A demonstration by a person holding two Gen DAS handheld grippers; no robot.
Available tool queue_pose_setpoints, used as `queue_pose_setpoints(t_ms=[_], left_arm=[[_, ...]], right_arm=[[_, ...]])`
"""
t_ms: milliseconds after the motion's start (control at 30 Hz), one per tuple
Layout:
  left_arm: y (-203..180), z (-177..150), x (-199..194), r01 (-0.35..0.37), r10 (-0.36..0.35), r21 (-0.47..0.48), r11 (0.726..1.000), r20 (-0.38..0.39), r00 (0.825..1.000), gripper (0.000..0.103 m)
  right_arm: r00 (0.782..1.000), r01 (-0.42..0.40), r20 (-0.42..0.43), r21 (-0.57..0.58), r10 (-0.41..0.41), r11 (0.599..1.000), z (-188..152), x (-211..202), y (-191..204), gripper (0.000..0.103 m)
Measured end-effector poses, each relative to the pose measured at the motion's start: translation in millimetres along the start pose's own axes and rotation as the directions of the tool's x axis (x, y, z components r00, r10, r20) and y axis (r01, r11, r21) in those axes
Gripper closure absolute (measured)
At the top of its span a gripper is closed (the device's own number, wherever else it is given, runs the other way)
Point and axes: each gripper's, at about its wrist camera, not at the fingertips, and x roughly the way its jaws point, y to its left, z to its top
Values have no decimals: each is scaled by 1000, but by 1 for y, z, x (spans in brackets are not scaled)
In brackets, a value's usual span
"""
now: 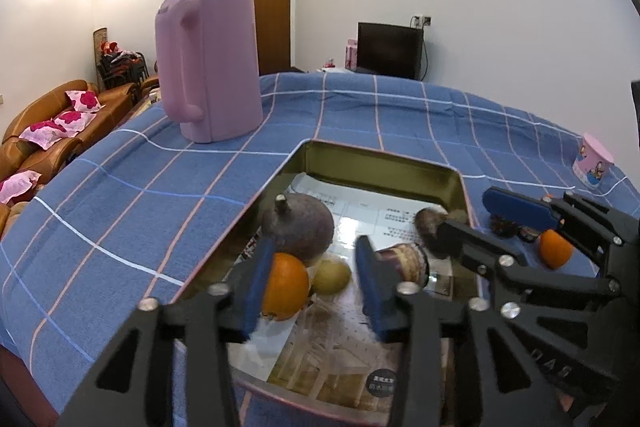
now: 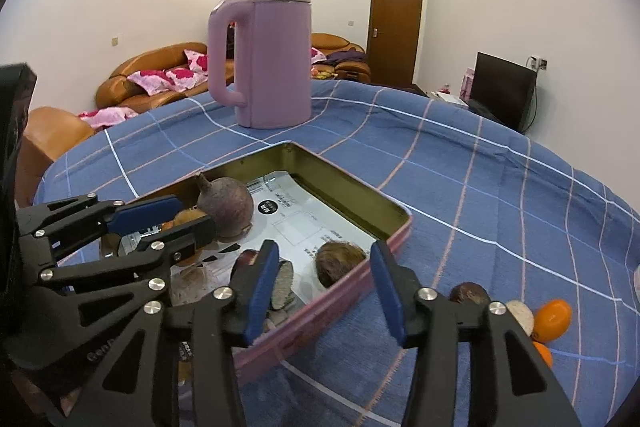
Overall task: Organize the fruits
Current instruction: 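Lower and release the kiwi into the tin with the left gripper while the right releases the dark fruit, then move the left gripper to a round cream-topped cookie while the right grasps a large orange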
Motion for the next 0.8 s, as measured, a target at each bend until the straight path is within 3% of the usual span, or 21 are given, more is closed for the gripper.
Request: queue_pose_setpoints(t_ms=[100,300,600,800], left_arm=[[-1,-1,-10,-1,1,-7,1000,28,1000,27],[-8,4,-26,14,-13,-17,1000,68,998,23],[-41,2,-30,39,-40,28,999,66,997,23],[-60,4,-29,42,-46,59,997,52,998,23]], right_arm=[[1000,22,22,-4,-22,1000,-5,-14,-4,50],[993,106,44,45,-108,993,-32,-56,-40,47],[968,253,-36,134,-250,958,-60,-83,-99,45],[969,240,-88,139,-229,961,-57,-69,-103,45]])
